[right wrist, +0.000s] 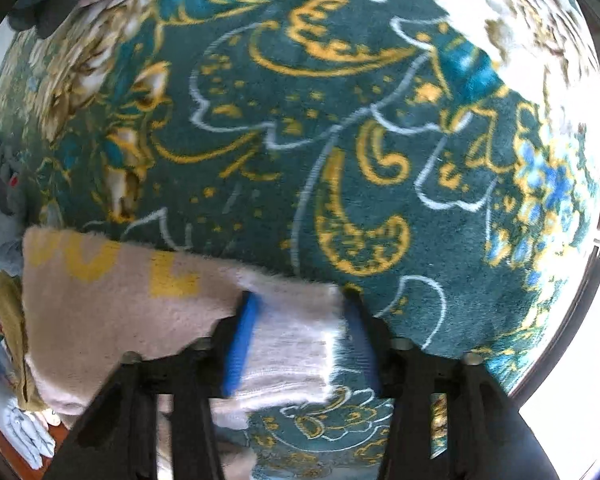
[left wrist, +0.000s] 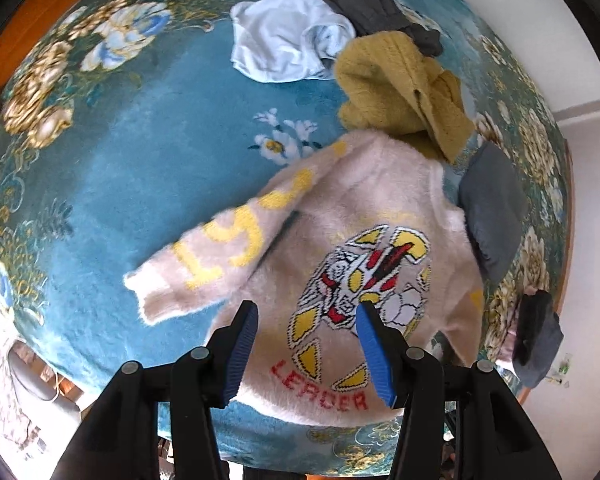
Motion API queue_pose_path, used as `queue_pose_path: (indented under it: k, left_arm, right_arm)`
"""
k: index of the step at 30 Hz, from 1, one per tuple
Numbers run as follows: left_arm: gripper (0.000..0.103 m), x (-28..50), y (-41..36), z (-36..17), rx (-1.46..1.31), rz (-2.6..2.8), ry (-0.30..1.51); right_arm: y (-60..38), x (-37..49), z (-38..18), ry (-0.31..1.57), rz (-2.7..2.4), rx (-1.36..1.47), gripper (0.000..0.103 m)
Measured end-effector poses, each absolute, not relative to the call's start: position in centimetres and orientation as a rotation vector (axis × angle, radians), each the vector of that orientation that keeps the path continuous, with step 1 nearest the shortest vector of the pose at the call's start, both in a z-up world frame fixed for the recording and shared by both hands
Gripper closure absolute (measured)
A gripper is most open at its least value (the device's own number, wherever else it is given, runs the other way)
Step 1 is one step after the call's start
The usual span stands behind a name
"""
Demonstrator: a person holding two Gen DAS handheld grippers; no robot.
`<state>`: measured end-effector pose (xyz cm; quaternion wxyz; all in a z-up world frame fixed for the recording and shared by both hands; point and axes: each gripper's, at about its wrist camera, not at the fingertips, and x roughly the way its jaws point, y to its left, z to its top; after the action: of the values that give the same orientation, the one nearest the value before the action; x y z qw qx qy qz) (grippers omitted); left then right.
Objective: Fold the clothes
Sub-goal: 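Open both grippers and release the sweater onto the bed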
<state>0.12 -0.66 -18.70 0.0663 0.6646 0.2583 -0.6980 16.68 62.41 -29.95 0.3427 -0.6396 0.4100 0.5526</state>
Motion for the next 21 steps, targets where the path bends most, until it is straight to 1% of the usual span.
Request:
queue_pose_path:
  k: [1, 2, 7, 10, 13, 18, 21]
  left_arm:
    - [0.048, 0.3, -0.7, -18.7, 2.001, -2.099, 0.791]
    - [0.048, 0.5, -0.8, -18.8, 1.999, -2.091, 0.803]
    - [0.048, 1.4, -1.2, -18.7, 1.99, -2.063, 0.854]
    - [0.048, 2.1, -1.6, -18.8, 1.982, -2.045, 0.847]
    - [0.047, 3.1, -2.2, -19.0, 1.982, -2.029, 0.803]
    - [0.045, 4.5, -3.3, -20.1, 1.999, -2.005, 0.698]
    - [0.044, 4.8, -3.8, -21.2, 2.03, -2.015, 0.619]
  right_arm:
    - [62.3, 16.3, -29.7, 1.06, 1.451, -1.671, 0.089]
    - [62.3, 15.9, -29.3, 1.051, 1.472, -1.679, 0.093]
    - [64.4, 13.3, -25.5, 0.854, 1.606, -1.654, 0.094]
    - [67.3, 10.7, -22.7, 0.696, 1.692, -1.615, 0.094]
    - [69.6, 7.3, -20.2, 0.561, 1.773, -1.581, 0.094]
    - [70.0, 3.8, -18.2, 0.479, 1.855, -1.584, 0.093]
    - [69.2, 4.3, -16.9, 0.466, 1.887, -1.559, 0.087]
